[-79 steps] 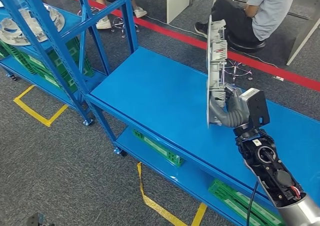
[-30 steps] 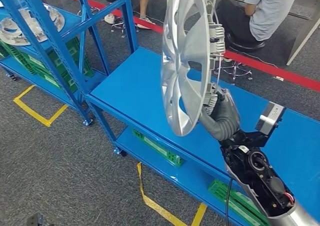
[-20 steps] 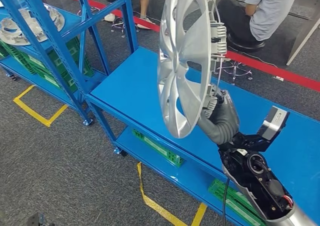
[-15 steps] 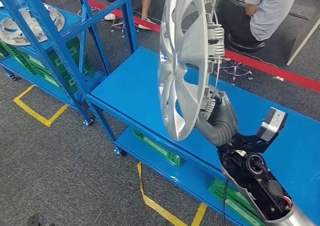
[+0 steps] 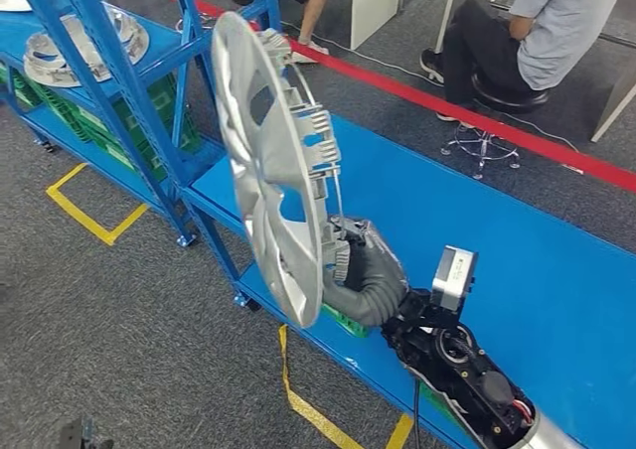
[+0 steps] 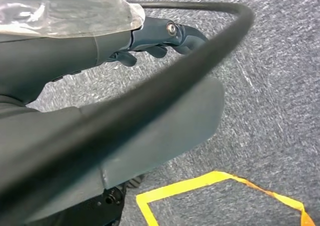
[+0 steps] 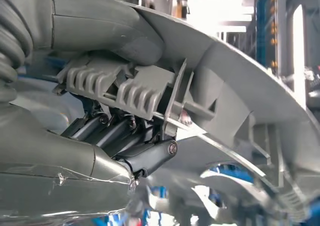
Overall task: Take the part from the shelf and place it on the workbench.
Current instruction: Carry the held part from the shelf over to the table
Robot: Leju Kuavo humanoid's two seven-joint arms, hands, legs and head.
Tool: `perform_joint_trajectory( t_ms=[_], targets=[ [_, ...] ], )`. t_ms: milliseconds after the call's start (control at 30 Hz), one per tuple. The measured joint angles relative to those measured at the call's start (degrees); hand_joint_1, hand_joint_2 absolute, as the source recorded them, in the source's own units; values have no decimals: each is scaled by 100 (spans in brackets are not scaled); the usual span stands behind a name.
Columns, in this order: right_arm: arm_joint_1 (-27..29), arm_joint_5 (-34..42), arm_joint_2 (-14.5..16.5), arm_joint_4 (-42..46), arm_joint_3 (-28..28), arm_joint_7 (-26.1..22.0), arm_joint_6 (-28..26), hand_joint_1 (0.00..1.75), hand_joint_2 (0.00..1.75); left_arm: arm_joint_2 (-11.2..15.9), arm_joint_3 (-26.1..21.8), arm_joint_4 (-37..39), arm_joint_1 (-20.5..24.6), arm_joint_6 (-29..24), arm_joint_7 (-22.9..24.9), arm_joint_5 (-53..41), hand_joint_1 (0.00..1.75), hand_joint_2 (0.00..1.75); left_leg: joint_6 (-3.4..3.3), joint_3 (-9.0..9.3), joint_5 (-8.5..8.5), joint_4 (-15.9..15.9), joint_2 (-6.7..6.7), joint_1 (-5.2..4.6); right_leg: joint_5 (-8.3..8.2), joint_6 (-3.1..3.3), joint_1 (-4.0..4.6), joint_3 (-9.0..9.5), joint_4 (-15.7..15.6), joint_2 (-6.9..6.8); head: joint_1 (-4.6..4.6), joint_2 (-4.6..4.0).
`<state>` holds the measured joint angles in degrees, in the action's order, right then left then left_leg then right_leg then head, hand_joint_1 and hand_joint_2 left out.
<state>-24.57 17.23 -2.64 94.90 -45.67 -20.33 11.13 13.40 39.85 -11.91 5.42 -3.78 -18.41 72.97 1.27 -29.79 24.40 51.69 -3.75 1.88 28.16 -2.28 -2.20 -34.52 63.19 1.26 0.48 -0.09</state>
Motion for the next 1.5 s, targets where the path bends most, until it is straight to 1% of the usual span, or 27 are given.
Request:
perform_joint_trajectory(
  t_ms=[67, 133, 167, 233, 267, 333, 400, 433, 467, 500, 567, 600, 667, 733, 767, 833, 900, 933, 967, 1033, 1100, 1200, 1267, 1367, 1400, 1433, 1500],
  targets=[
    [16, -35, 89, -109, -140, -4, 61, 155, 175, 14, 2, 4, 17, 3, -8, -15, 0, 0, 118, -67, 57, 122, -113, 35, -173, -57, -54, 291, -568, 239, 31, 0],
    [37, -104, 182, -191, -277, -22, 121, 155, 175, 22, 4, 9, 29, 8, -15, -23, 0, 0, 211, -175, 44, 182, -208, 68, -119, -2, -26, 324, -633, 334, 25, -1],
    [42, -134, 235, -222, -342, -30, 137, 155, 175, 16, 5, 9, 21, 10, -16, -27, 0, 0, 249, -204, 26, 175, -259, 90, -111, 57, -9, 316, -621, 278, 3, -1],
    [38, -169, 358, -274, -463, -35, 163, 155, 175, 3, 6, 9, 8, 10, -15, -32, 0, 0, 294, -280, 96, 319, -139, 104, -113, 168, 12, 351, -654, 150, -65, 0],
    [29, -179, 416, -299, -523, -34, 180, 155, 175, -2, 7, 8, 16, 10, -14, -30, 0, 0, 298, -409, 209, 573, -5, 91, -113, 218, 23, 379, -680, 73, -118, 0],
    [13, -194, 509, -360, -632, -37, 220, 155, 175, -7, 7, 8, 42, 10, -14, -15, 0, 0, 284, -858, 522, 1391, 251, 56, -99, 288, 76, 408, -701, -87, -224, 0],
    [-10, -193, 585, -457, -724, -56, 237, 155, 175, -11, 7, 8, 40, 8, -14, -2, 0, 0, 252, -1241, 653, 1996, 308, 28, -74, 332, 137, 421, -701, -236, -272, -1],
    [-30, -186, 623, -517, -765, -73, 241, 155, 175, -14, 7, 8, 30, 4, -14, 4, 0, 0, 225, -1266, 561, 1976, 318, 11, -59, 351, 161, 434, -702, -301, -286, -1],
    [-56, -176, 661, -580, -801, -91, 246, 155, 175, -15, 7, 8, 21, -1, -13, 6, 0, 0, 190, -1165, 377, 1723, 340, -11, -43, 362, 178, 453, -702, -357, -295, -1],
    [-84, -167, 697, -638, -834, -107, 250, 155, 175, -12, 7, 8, 14, -5, -13, 8, 0, 0, 149, -966, 151, 1310, 407, -40, -26, 368, 191, 477, -703, -407, -311, 0],
    [-128, -155, 754, -741, -886, -128, 256, 155, 175, -5, 7, 8, 22, -9, -12, 8, 0, 0, 77, -612, -113, 580, 597, -127, 18, 345, 231, 510, -703, -485, -352, 0],
    [-141, -152, 776, -781, -905, -135, 257, 155, 175, -3, 7, 8, 29, -9, -12, 8, 0, 0, 51, -532, -147, 404, 652, -162, 38, 324, 246, 522, -708, -524, -367, -1],
    [-159, -150, 810, -852, -941, -147, 257, 155, 175, -3, 7, 9, 28, -9, -12, 8, 0, 0, 14, -520, -133, 339, 590, -190, 71, 277, 258, 549, -729, -605, -363, 0],
    [-186, -150, 839, -911, -979, -156, 256, 155, 175, -3, 7, 10, 17, -9, -11, 9, 0, 0, -30, -481, -135, 301, 516, -163, 163, 225, 241, 530, -645, -543, -343, 0],
    [-202, -150, 849, -935, -996, -160, 256, 155, 175, -2, 7, 10, 15, -9, -10, 9, 0, 0, -59, -455, -137, 282, 486, -145, 283, 203, 235, 447, -443, -439, -323, 0],
    [-214, -150, 854, -982, -1023, -164, 255, 155, 175, -1, 7, 10, 17, -9, -10, 10, 0, 0, -112, -422, -122, 272, 425, -137, 633, 178, 223, 76, 327, -212, -254, 0],
    [-209, -150, 854, -1035, -1051, -166, 255, 155, 175, 0, 7, 10, 19, -9, -10, 11, 0, 0, -138, -406, -105, 276, 348, -147, 818, 171, 223, -313, 1013, -151, -191, 0],
    [-208, -150, 854, -1061, -1066, -166, 253, 155, 175, -1, 7, 10, 18, -9, -10, 11, 0, 0, -141, -391, -95, 278, 303, -151, 743, 179, 224, -377, 1060, -144, -169, 0],
    [-209, -150, 854, -1083, -1081, -166, 251, 155, 175, -3, 7, 10, 17, -9, -10, 11, 0, 0, -140, -368, -83, 279, 258, -154, 555, 199, 228, -320, 857, -135, -148, 0],
    [-213, -150, 854, -1119, -1103, -166, 249, 155, 175, -16, 7, 10, 17, -12, -9, 11, 0, 0, -126, -316, -53, 281, 175, -155, 57, 277, 248, 8, 35, -36, -103, -1],
    [-224, -154, 855, -1148, -1117, -170, 250, 155, 175, -32, 7, 10, 21, -22, -6, 15, 0, 0, -87, -323, -43, 289, 109, -148, -194, 343, 271, 281, -590, 75, -79, -1],
    [-240, -164, 867, -1185, -1141, -180, 252, 155, 175, -40, 7, 10, -5, -46, 8, 27, 0, 0, -1, -366, -64, 275, 48, -117, -214, 383, 267, 381, -788, 55, -46, -1],
    [-252, -160, 889, -1200, -1152, -181, 256, 155, 175, -38, 7, 10, -10, -53, 12, 39, 0, 0, 45, -451, 69, 477, 114, -122, -255, 421, 227, 447, -894, -21, -68, -1],
    [-269, -152, 913, -1244, -1168, -181, 267, 155, 175, -31, 5, 10, 13, -62, 12, 71, 0, 0, 134, -1006, 555, 1552, 261, -91, -267, 454, 216, 486, -951, -162, -166, -1],
    [-269, -151, 916, -1260, -1173, -182, 277, 155, 175, -31, 4, 10, 7, -65, 12, 80, 0, 0, 164, -1180, 638, 1853, 280, -69, -260, 452, 215, 486, -951, -202, -189, -1],
    [-270, -150, 917, -1277, -1180, -183, 292, 155, 175, -33, 4, 10, -2, -68, 12, 89, 0, 0, 195, -1257, 614, 1956, 300, -41, -249, 443, 211, 488, -949, -241, -210, 0],
    [-276, -146, 925, -1306, -1194, -183, 322, 155, 175, -31, 4, 10, -15, -77, 13, 101, 0, 0, 260, -1030, 269, 1449, 375, 21, -215, 402, 194, 509, -938, -309, -243, 0]
  ],
)
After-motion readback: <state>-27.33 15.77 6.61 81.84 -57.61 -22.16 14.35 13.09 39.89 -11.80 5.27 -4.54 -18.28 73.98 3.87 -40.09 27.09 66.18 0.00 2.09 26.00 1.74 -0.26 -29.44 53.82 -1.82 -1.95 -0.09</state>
